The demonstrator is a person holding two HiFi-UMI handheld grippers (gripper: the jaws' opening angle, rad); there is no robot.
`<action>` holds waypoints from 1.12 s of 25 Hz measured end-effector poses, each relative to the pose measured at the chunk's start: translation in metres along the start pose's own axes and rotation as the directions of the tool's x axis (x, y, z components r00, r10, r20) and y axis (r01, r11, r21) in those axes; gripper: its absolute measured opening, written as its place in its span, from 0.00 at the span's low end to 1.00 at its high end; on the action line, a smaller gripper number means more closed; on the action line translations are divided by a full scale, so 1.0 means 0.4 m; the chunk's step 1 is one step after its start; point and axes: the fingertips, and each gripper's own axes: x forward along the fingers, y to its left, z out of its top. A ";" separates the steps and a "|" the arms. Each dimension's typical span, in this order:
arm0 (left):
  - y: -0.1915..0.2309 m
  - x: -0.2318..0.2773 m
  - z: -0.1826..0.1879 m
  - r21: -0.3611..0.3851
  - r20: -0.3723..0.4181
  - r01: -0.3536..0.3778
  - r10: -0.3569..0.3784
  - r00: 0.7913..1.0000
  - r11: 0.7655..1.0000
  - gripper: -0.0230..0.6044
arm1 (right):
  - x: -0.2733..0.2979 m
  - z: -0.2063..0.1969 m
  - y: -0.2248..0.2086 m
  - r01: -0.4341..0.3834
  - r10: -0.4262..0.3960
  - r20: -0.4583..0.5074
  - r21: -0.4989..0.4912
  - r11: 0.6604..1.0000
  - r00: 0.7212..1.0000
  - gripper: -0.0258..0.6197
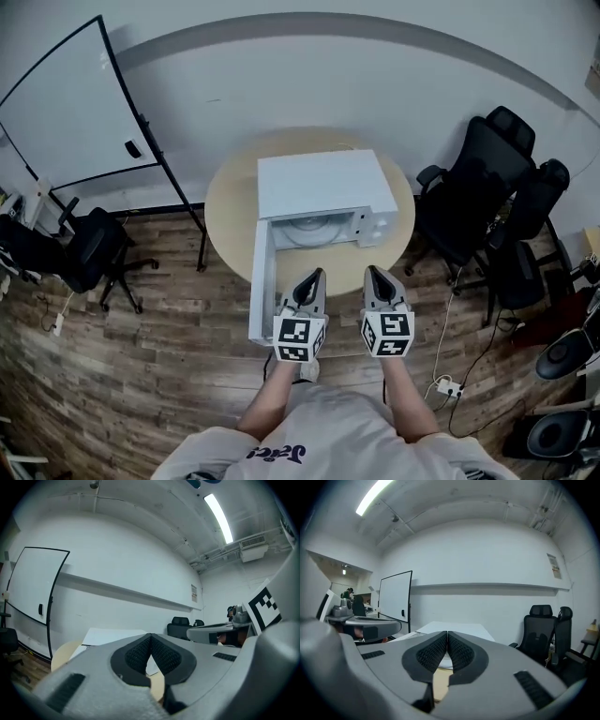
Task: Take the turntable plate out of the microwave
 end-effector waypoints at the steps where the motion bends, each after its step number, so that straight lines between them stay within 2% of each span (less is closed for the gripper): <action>1: 0.017 0.017 -0.005 -0.002 -0.004 0.003 -0.003 1.000 1.000 0.06 | 0.031 -0.005 0.007 -0.007 0.007 -0.013 -0.010 1.000 1.000 0.07; 6: 0.088 0.107 -0.040 -0.002 -0.021 -0.006 0.006 1.000 1.000 0.06 | 0.159 -0.058 0.013 -0.021 0.020 -0.089 -0.012 1.000 0.996 0.07; 10: 0.119 0.174 -0.103 -0.026 -0.065 0.007 -0.009 0.998 1.000 0.06 | 0.207 -0.098 0.007 -0.032 0.031 -0.110 -0.007 0.999 0.993 0.07; 12: 0.120 0.202 -0.149 -0.074 -0.090 0.012 -0.019 0.996 0.997 0.06 | 0.224 -0.121 -0.015 -0.027 0.027 -0.124 0.000 1.000 0.992 0.07; 15: 0.134 0.250 -0.244 -0.189 -0.137 0.001 -0.028 0.990 0.982 0.06 | 0.266 -0.153 -0.052 -0.021 0.021 -0.138 0.002 1.000 0.990 0.07; 18: 0.150 0.283 -0.348 -0.278 -0.210 -0.047 -0.012 0.978 0.959 0.06 | 0.309 -0.184 -0.078 -0.038 0.038 -0.149 0.001 0.999 0.988 0.07; 22: 0.176 0.317 -0.449 -0.362 -0.302 -0.133 0.019 0.953 0.923 0.06 | 0.372 -0.232 -0.095 -0.079 0.080 -0.187 0.010 0.997 0.979 0.07; 23: 0.186 0.321 -0.471 -0.365 -0.326 -0.156 0.031 0.945 0.918 0.06 | 0.385 -0.248 -0.096 -0.090 0.090 -0.200 0.011 0.996 0.976 0.07; 26: 0.220 0.339 -0.538 -0.308 -0.401 -0.206 0.069 0.914 0.929 0.06 | 0.426 -0.291 -0.092 -0.127 0.126 -0.236 0.012 0.992 0.964 0.07; 28: 0.239 0.356 -0.578 -0.338 -0.430 -0.233 0.071 0.900 0.912 0.06 | 0.451 -0.314 -0.092 -0.148 0.147 -0.253 0.013 0.989 0.956 0.07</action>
